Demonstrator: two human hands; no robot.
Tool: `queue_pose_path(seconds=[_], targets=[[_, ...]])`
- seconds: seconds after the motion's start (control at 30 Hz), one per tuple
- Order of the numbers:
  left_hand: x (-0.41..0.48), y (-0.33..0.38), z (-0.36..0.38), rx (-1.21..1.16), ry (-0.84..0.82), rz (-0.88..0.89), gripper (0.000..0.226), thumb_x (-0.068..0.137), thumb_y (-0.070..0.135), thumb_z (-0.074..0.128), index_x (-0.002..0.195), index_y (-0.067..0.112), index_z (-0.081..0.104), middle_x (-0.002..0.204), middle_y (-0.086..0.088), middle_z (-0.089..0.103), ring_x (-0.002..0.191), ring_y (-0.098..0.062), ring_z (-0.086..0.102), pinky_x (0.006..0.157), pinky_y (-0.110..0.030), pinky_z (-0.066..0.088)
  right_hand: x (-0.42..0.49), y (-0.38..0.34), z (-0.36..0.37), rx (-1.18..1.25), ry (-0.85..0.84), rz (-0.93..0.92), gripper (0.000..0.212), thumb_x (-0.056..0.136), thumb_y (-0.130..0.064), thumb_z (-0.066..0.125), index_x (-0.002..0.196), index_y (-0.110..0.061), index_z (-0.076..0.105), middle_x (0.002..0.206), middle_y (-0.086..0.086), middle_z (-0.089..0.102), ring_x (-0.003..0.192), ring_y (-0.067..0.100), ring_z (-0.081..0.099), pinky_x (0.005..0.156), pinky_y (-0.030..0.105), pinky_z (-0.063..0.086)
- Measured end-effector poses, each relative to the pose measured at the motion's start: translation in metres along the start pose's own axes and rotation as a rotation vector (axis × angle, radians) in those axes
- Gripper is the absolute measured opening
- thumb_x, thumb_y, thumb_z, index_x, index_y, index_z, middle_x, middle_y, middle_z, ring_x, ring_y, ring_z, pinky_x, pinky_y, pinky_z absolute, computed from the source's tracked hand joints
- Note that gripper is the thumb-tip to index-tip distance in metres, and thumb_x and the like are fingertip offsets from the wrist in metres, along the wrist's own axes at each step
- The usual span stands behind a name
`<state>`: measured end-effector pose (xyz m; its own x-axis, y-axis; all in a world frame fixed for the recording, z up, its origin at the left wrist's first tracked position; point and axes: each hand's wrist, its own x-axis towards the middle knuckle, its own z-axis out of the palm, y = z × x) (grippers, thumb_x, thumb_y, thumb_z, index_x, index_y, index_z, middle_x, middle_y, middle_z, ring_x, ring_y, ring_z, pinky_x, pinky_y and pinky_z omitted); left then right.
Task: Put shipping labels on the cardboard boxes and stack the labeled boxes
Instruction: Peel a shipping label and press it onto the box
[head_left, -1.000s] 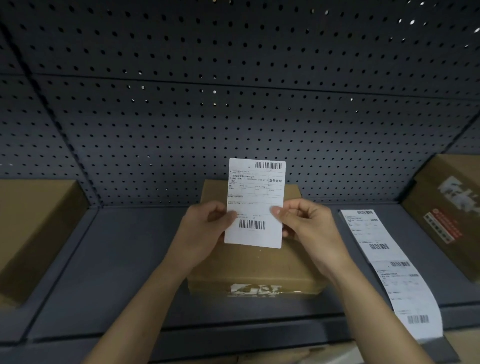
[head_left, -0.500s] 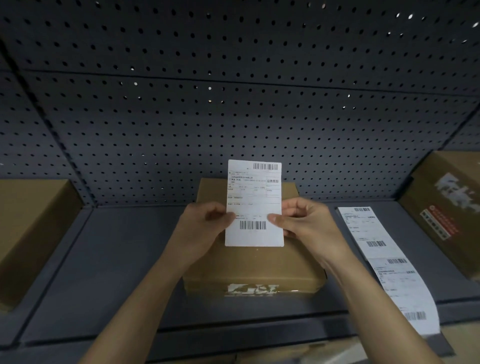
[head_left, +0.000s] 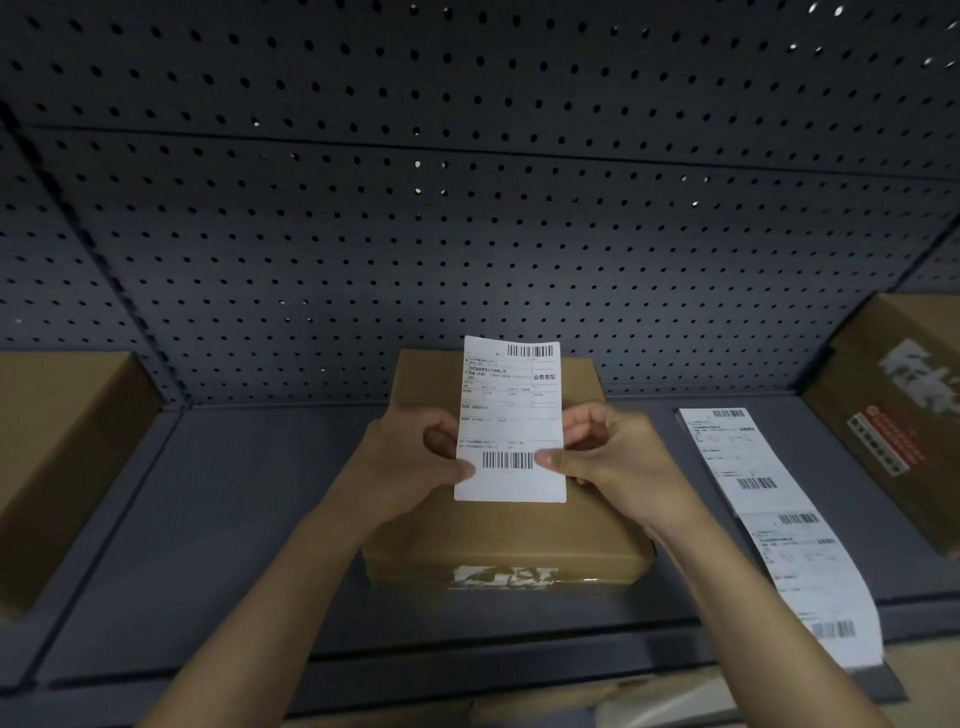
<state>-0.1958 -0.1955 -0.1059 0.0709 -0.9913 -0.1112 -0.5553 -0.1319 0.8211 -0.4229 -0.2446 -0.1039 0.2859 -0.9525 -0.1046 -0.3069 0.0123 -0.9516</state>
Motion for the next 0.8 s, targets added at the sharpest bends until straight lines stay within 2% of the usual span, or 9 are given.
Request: queue_pose_path(seconds=[0.1, 0.23, 0.33, 0.47, 0.63, 0.8], targets=[[0.001, -0.001, 0.002, 0.041, -0.001, -0.008, 0.023, 0.072, 0.022, 0.084, 0.090, 0.029, 0.072, 0.087, 0.012, 0.073, 0.077, 0.007, 0.065, 0.060, -0.007, 0.047, 0.000, 0.001, 0.000, -0.033, -0.014, -0.001, 0.027, 0.072, 0.002, 0.085, 0.092, -0.006, 0.069, 0.080, 0.002, 0.075, 0.069, 0.011, 0.071, 0.064, 0.021, 0.054], [0.000, 0.000, 0.003, 0.084, 0.009, 0.000, 0.026, 0.069, 0.023, 0.086, 0.087, 0.032, 0.070, 0.086, 0.015, 0.072, 0.077, 0.010, 0.063, 0.061, -0.008, 0.045, 0.000, 0.004, 0.001, -0.090, 0.008, -0.011, 0.029, 0.069, 0.002, 0.087, 0.089, -0.011, 0.069, 0.087, 0.009, 0.075, 0.082, 0.028, 0.072, 0.082, 0.041, 0.059], [0.000, -0.002, 0.004, 0.095, 0.012, 0.000, 0.027, 0.068, 0.024, 0.087, 0.088, 0.032, 0.070, 0.086, 0.017, 0.072, 0.077, 0.012, 0.063, 0.063, -0.009, 0.044, 0.001, 0.007, 0.001, -0.121, 0.017, -0.018, 0.030, 0.068, 0.000, 0.087, 0.089, -0.013, 0.069, 0.087, 0.008, 0.075, 0.086, 0.031, 0.071, 0.086, 0.045, 0.058], [0.000, -0.003, 0.005, 0.104, 0.010, -0.010, 0.029, 0.068, 0.026, 0.087, 0.091, 0.031, 0.071, 0.087, 0.018, 0.072, 0.077, 0.012, 0.062, 0.065, -0.011, 0.045, 0.000, 0.008, 0.003, -0.185, 0.038, -0.029, 0.031, 0.068, -0.006, 0.089, 0.088, -0.020, 0.070, 0.086, 0.002, 0.074, 0.084, 0.023, 0.071, 0.084, 0.038, 0.058], [-0.001, -0.002, 0.006, 0.121, 0.017, 0.001, 0.028, 0.070, 0.026, 0.085, 0.092, 0.034, 0.070, 0.087, 0.021, 0.070, 0.078, 0.015, 0.061, 0.060, -0.004, 0.042, -0.006, 0.003, 0.007, -0.339, 0.073, -0.081, 0.029, 0.074, -0.012, 0.087, 0.093, -0.024, 0.069, 0.085, -0.007, 0.071, 0.077, 0.002, 0.064, 0.066, 0.008, 0.049], [-0.004, -0.004, 0.008, 0.118, 0.036, 0.020, 0.029, 0.073, 0.022, 0.083, 0.097, 0.033, 0.072, 0.087, 0.021, 0.070, 0.081, 0.014, 0.060, 0.060, 0.000, 0.042, -0.013, 0.001, 0.010, -0.493, 0.072, -0.141, 0.030, 0.078, -0.017, 0.084, 0.102, -0.029, 0.072, 0.087, -0.015, 0.068, 0.081, -0.003, 0.060, 0.064, 0.001, 0.041]])
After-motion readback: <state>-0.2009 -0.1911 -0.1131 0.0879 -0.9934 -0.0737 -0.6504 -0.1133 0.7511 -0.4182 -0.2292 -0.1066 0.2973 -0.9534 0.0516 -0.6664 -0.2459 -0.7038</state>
